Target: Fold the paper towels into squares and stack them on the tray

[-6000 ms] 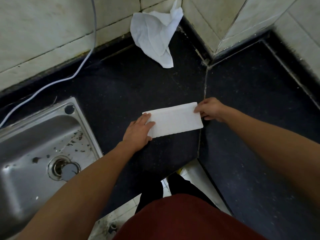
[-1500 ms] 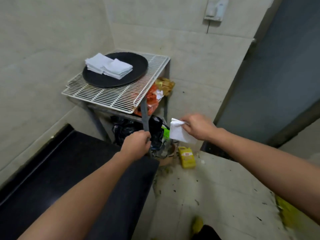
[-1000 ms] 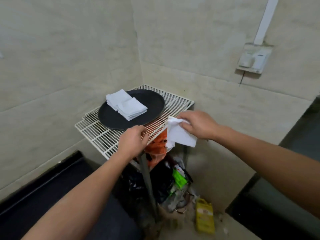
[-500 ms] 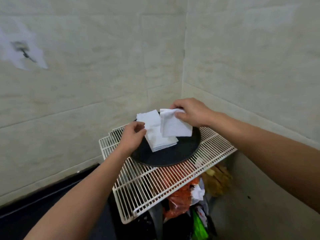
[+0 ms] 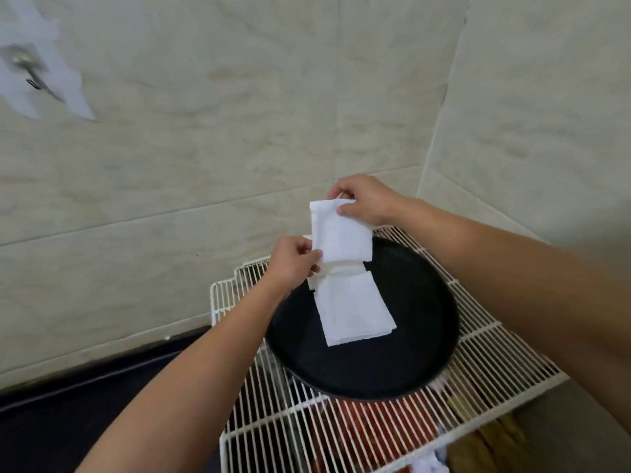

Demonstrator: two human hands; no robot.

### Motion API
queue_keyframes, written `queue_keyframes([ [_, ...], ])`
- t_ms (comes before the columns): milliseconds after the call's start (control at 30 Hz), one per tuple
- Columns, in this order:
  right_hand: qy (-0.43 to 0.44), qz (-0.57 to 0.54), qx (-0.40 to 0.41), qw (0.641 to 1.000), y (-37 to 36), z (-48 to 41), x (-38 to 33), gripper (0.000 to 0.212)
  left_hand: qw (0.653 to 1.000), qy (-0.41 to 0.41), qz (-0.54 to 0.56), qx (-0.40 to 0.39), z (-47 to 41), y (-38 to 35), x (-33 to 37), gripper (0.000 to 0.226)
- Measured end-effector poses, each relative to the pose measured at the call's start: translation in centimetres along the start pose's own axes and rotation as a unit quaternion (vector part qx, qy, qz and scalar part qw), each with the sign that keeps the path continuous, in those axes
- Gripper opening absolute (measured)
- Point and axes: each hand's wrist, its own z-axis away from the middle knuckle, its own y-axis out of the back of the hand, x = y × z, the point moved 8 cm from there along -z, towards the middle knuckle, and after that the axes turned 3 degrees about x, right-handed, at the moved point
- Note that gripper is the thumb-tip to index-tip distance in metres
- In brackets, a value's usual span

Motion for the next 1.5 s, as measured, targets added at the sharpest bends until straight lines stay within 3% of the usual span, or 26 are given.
queue_keyframes([
  [133, -0.016, 0.008, -0.047, 0.999, -2.9, -2.6, 2.1, 0.027, 0.998, 0.029, -0.055, 0.008, -1.1, -0.2, -2.0, 0.015],
  [267, -0.025, 0.018, -0.077, 0.997, -5.5, -4.2, 3.6, 0.029, 0.997, 0.063, -0.036, 0.018, -1.7, -0.1, -3.3, 0.022],
  [467, -0.016, 0.041, -0.074, 0.996, -8.5, -4.8, 5.4, 0.031, 0.993, 0.088, -0.066, 0.043, -2.1, 0.0, -4.9, 0.035],
  [600, 0.034, 0.135, -0.014, 0.990, -8.2, -3.9, 5.4, 0.039, 0.972, 0.010, -0.224, 0.070, -1.6, 0.7, -4.4, 0.043],
  [733, 0.099, 0.173, 0.086, 0.976, -6.5, -1.4, 4.4, 0.027, 0.893, -0.200, -0.393, 0.089, -1.3, 0.1, -1.5, 0.040],
  [800, 0.118, 0.194, 0.058, 0.972, -7.1, -0.2, 4.6, 0.028, 0.858, -0.244, -0.450, 0.042, -1.8, -1.0, -1.5, 0.038],
  [900, 0.074, 0.201, -0.060, 0.975, -9.4, 0.9, 6.8, 0.040, 0.838, -0.215, -0.501, -0.016, -3.0, -1.7, -3.0, 0.040],
  [1133, 0.034, 0.148, -0.101, 0.983, -9.8, 1.3, 8.3, 0.047, 0.855, -0.184, -0.484, -0.039, -3.4, -1.8, -3.0, 0.043],
  [1367, 0.076, 0.150, 0.049, 0.985, -4.8, 1.9, 2.4, 0.032, 0.899, -0.152, -0.402, 0.087, 2.0, 4.2, -2.0, 0.033],
  [1500, 0.159, 0.087, 0.068, 0.981, -7.9, 2.6, -5.7, 0.028, 0.905, -0.088, -0.390, 0.143, 8.7, 10.2, -5.1, 0.030],
])
